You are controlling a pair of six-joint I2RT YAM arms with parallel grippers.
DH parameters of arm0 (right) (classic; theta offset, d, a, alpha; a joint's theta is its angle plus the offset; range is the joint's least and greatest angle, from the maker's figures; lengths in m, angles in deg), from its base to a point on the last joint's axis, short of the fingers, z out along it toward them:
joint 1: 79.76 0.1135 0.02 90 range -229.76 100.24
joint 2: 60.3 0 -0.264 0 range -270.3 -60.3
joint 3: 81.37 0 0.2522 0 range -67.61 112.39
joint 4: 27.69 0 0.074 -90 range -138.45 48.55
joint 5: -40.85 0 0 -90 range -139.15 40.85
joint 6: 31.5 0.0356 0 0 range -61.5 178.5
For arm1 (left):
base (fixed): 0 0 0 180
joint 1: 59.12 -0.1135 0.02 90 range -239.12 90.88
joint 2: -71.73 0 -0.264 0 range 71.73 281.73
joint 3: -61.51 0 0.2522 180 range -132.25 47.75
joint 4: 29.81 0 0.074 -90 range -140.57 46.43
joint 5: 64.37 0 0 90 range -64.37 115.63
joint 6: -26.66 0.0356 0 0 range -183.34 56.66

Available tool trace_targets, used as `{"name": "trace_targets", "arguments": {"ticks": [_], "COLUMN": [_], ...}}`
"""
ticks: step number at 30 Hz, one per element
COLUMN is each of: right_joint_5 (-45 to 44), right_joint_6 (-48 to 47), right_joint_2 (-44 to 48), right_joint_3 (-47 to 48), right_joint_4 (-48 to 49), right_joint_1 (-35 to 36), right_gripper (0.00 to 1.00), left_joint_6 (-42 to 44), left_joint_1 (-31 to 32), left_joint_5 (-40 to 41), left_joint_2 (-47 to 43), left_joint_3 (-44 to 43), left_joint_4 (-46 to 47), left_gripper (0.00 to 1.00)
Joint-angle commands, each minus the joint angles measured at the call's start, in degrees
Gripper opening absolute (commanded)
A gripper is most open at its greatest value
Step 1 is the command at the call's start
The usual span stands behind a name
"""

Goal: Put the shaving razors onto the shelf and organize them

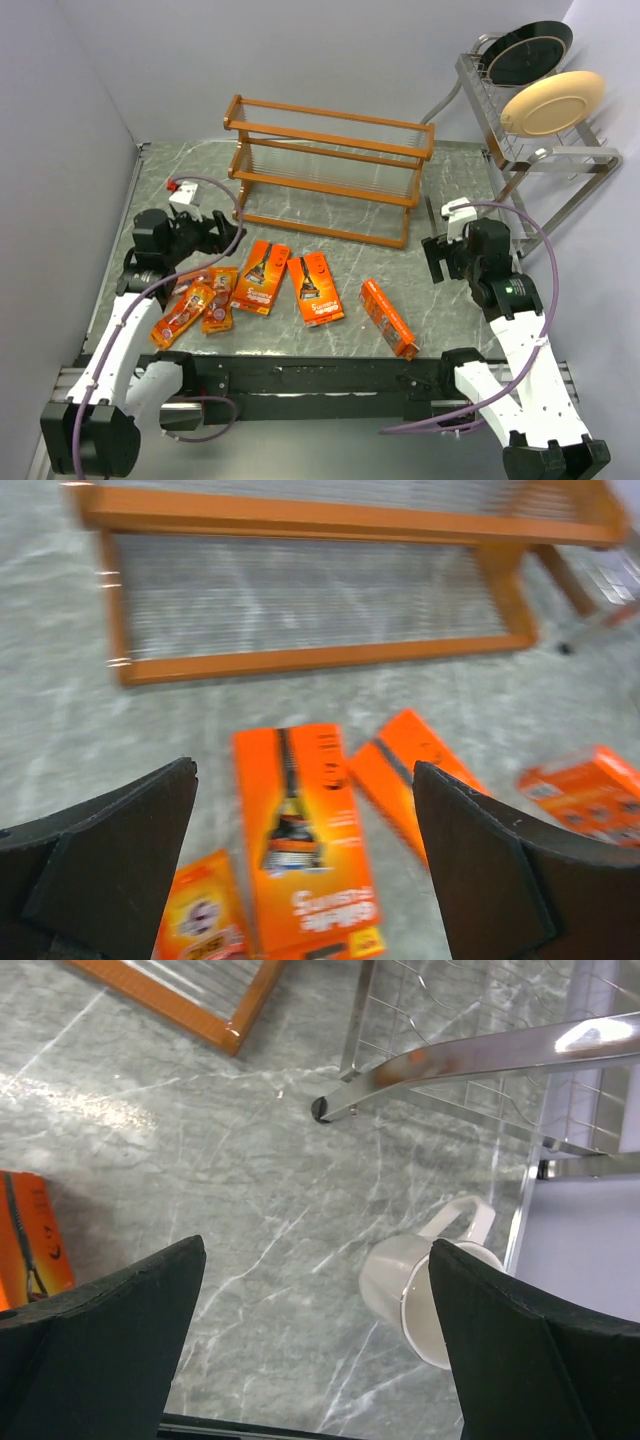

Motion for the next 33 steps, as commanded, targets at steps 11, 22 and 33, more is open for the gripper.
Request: {"name": "trace_targets", "arguments": {"ticks": [11, 22, 33], "right_joint_5": [5.87, -0.91, 4.11], "right_joint_6": [4.09, 9.82, 14.05], "right_joint_2": [-5.23, -8.24, -6.74], "right_joint_3": [11.76, 15.99, 12.91], "right_joint_4": [-3.6, 1.93, 2.64], "right_joint_1": [0.05, -1.88, -6.1], "right_gripper": [1.0, 1.0, 1.0], "left_joint_6": [-17.83, -24.54, -30.43], "left_joint_1": [38.91, 53.09, 53.09], "left_joint_5": [5.53, 8.61, 13.98], "left_joint_2": [19.28, 30.55, 42.5], "left_joint_3": [-14.8, -20.26, -28.34], "left_joint_4": [5.25, 0.25, -7.22], "left_gripper": [0.98, 0.89, 0.93]}}
